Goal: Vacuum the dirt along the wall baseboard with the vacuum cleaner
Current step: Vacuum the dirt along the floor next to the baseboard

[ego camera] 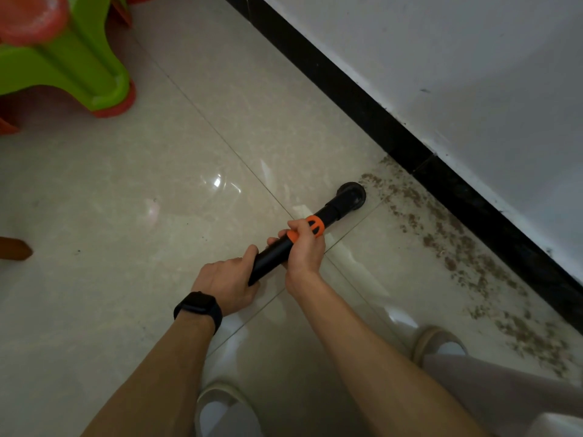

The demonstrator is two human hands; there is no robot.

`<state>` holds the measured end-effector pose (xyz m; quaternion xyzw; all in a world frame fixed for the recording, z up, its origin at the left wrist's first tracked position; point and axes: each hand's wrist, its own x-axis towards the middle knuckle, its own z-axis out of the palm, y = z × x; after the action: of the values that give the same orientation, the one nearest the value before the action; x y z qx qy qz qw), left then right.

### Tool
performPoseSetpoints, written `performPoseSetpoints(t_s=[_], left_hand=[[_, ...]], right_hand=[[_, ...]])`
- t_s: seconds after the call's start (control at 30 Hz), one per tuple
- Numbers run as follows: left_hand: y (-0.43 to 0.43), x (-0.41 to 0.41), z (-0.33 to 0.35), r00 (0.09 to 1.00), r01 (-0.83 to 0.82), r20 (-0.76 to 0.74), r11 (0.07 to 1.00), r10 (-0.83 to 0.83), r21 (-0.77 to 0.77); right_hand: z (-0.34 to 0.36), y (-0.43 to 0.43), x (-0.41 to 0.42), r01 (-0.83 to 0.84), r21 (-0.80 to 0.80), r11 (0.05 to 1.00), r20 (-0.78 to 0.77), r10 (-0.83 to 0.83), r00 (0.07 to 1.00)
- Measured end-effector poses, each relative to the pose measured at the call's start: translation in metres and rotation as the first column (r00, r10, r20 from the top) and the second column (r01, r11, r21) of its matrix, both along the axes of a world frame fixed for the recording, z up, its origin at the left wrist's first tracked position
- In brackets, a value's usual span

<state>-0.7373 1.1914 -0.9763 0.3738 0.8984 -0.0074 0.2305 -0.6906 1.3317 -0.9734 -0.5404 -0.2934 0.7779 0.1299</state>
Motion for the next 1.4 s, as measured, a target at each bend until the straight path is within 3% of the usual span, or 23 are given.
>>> performPoseSetpoints(t_s=[0.57,1.2,1.4], left_hand=[[0.043,0.001,0.002,0.997,-0.037,-0.061,0.999,0.038,0.031],[0.114,0.002,-0.001,0.963,0.064,-0.264,0.998,-0.055,0.024],[0.112,-0.005,-0.01,0.976,0.028,-0.216,0.997,-0.011,0.075]], right_hand=[[-0.005,0.038,-0.015,0.042,0.038,0.998,-0.005,-0.042,0.999],[0.001,0.105,-0.019,0.159,0.028,0.987,-0.067,-0.157,0.985],[-0.004,0.104,-0.027,0.134,0.029,0.991,-0.067,-0.131,0.989]])
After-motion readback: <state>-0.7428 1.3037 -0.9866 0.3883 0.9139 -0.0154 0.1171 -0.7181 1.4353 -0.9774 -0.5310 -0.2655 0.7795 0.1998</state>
